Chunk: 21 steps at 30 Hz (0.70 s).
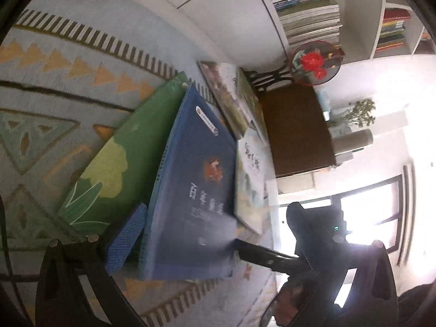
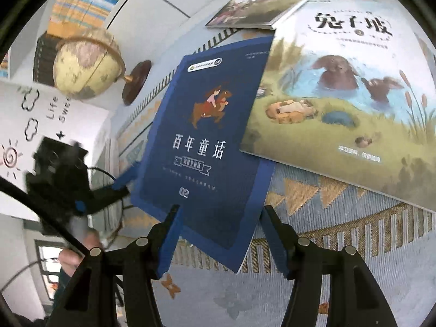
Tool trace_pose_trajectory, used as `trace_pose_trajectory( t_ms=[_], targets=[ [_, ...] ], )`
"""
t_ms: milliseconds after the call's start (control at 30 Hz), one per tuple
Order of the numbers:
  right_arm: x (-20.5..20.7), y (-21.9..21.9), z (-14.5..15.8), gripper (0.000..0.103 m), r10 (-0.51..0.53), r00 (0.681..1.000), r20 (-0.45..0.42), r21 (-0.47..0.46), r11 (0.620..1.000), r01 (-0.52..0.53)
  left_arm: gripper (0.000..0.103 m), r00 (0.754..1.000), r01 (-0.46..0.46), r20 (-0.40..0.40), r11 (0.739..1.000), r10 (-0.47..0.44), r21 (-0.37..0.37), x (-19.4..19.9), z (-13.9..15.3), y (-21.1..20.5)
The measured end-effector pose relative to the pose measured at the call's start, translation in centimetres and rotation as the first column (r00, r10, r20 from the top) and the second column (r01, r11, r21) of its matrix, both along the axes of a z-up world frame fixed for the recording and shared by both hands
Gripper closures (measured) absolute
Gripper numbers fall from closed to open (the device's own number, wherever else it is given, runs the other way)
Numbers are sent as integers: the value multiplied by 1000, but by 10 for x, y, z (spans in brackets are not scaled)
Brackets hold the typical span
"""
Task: Organize books
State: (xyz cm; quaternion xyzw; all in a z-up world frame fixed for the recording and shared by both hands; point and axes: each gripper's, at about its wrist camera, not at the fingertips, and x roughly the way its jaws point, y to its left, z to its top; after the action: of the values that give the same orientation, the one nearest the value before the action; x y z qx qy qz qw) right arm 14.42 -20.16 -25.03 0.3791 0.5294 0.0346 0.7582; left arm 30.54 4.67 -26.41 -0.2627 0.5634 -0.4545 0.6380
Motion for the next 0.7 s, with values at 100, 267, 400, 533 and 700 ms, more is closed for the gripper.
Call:
trace_pose_trajectory(
  t_ms=[100, 267, 400, 533, 700],
  targets=[
    [-4, -4, 0, 43, -12, 1000, 13, 3, 1000, 12, 2, 998, -35, -55, 996, 31, -77, -1, -4, 4],
    [-11, -19, -6, 34, -103, 994, 34, 123, 987, 99, 2, 972, -129, -228, 932, 51, -339, -3, -16, 23],
    [-15, -27, -13, 34, -145, 989, 32, 212, 968, 135, 2, 972, -138, -227, 928, 60, -345, -7, -10, 20],
    [-17, -27, -9, 34, -139, 990, 36, 198, 972, 129, 2, 964, -120, -264, 929, 26, -349, -16, -15, 8],
    [-18, -28, -10, 33, -141, 989, 48, 239, 963, 126, 3, 985, -27, -174, 986, -2, -163, -30, -16, -24]
  ],
)
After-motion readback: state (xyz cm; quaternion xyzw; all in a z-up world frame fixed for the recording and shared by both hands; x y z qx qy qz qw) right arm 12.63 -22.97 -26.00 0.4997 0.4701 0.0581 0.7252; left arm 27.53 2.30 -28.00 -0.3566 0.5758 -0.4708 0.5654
